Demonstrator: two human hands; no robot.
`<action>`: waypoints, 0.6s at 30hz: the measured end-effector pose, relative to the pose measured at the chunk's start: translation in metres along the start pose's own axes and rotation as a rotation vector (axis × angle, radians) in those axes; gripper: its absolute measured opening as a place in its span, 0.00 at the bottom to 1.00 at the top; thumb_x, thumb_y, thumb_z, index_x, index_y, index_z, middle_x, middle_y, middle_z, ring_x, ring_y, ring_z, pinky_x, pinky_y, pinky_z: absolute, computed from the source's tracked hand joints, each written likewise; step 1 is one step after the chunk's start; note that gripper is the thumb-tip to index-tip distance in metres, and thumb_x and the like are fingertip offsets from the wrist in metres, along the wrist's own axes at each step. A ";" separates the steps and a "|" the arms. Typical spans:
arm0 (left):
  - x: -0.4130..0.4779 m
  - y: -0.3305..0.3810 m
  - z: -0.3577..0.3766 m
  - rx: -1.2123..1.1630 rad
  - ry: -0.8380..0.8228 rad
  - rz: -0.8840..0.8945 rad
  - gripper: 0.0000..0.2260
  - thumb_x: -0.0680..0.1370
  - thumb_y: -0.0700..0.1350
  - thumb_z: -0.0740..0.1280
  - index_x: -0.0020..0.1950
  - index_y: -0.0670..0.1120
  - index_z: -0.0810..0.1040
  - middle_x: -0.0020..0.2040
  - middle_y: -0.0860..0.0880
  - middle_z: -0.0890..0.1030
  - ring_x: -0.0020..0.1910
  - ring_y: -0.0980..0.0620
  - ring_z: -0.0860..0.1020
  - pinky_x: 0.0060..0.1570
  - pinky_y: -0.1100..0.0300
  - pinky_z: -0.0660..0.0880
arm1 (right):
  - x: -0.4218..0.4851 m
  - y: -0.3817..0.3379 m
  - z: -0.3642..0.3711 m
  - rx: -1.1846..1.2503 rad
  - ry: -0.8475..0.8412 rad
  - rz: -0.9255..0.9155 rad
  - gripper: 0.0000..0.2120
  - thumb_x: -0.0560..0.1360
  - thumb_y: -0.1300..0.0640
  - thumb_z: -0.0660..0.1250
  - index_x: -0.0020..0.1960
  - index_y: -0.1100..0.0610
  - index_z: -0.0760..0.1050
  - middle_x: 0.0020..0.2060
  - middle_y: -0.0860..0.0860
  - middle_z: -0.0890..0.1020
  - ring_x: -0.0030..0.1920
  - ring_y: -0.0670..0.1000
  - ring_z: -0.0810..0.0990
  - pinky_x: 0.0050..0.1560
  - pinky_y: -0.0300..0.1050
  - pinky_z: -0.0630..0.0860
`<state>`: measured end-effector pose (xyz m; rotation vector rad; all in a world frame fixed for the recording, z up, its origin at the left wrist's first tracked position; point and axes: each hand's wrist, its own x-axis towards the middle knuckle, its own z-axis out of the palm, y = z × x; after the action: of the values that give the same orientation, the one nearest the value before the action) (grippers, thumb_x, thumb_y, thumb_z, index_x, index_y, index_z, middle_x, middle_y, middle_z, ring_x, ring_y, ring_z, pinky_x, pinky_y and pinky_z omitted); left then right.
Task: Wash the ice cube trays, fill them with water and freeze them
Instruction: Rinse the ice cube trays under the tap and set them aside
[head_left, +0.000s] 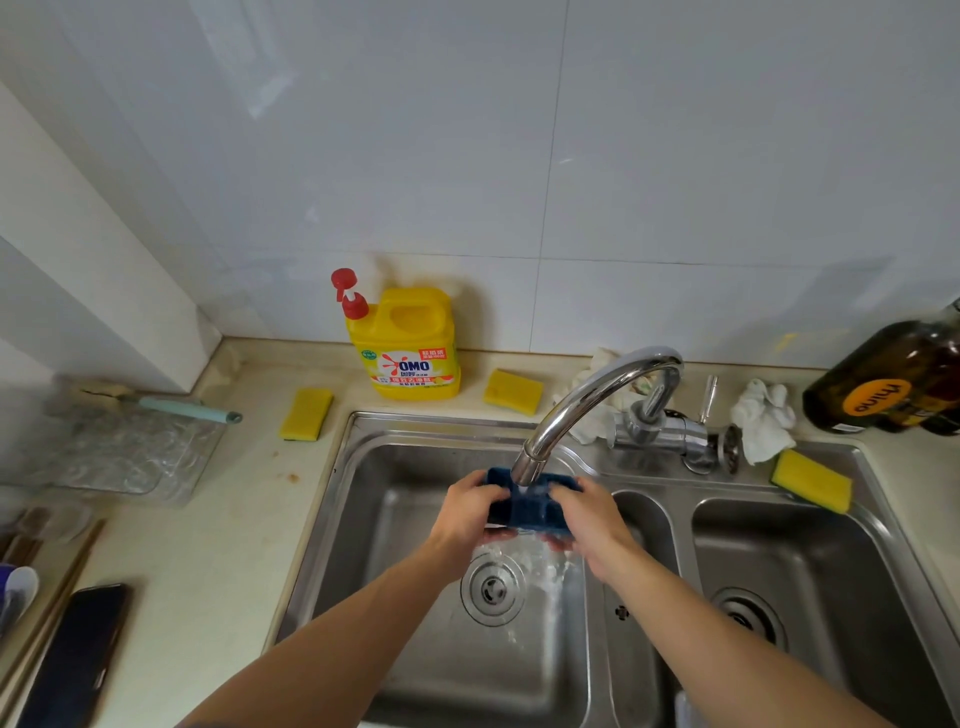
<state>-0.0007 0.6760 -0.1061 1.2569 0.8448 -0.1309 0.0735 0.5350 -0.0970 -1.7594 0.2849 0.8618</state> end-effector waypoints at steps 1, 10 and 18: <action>0.000 -0.002 -0.001 -0.009 -0.019 -0.001 0.12 0.77 0.35 0.62 0.55 0.45 0.80 0.48 0.43 0.84 0.48 0.44 0.83 0.42 0.54 0.82 | 0.000 -0.001 -0.001 0.015 -0.003 -0.002 0.05 0.81 0.61 0.66 0.56 0.59 0.76 0.47 0.61 0.83 0.37 0.58 0.84 0.30 0.45 0.79; 0.005 -0.007 -0.010 0.187 0.038 0.067 0.14 0.76 0.32 0.63 0.54 0.50 0.78 0.48 0.46 0.84 0.44 0.49 0.83 0.37 0.60 0.81 | -0.012 0.003 0.004 -0.287 -0.134 -0.177 0.16 0.75 0.67 0.64 0.54 0.48 0.71 0.46 0.56 0.83 0.38 0.50 0.83 0.34 0.42 0.79; 0.003 -0.013 -0.006 0.145 0.053 0.094 0.15 0.76 0.31 0.62 0.56 0.48 0.77 0.48 0.45 0.84 0.43 0.49 0.84 0.37 0.60 0.81 | -0.012 0.006 0.006 -0.407 -0.029 -0.263 0.15 0.76 0.65 0.62 0.60 0.53 0.70 0.45 0.57 0.82 0.34 0.51 0.79 0.31 0.44 0.75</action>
<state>-0.0083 0.6778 -0.1179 1.4386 0.8316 -0.0854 0.0591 0.5356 -0.0941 -2.0988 -0.1522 0.7896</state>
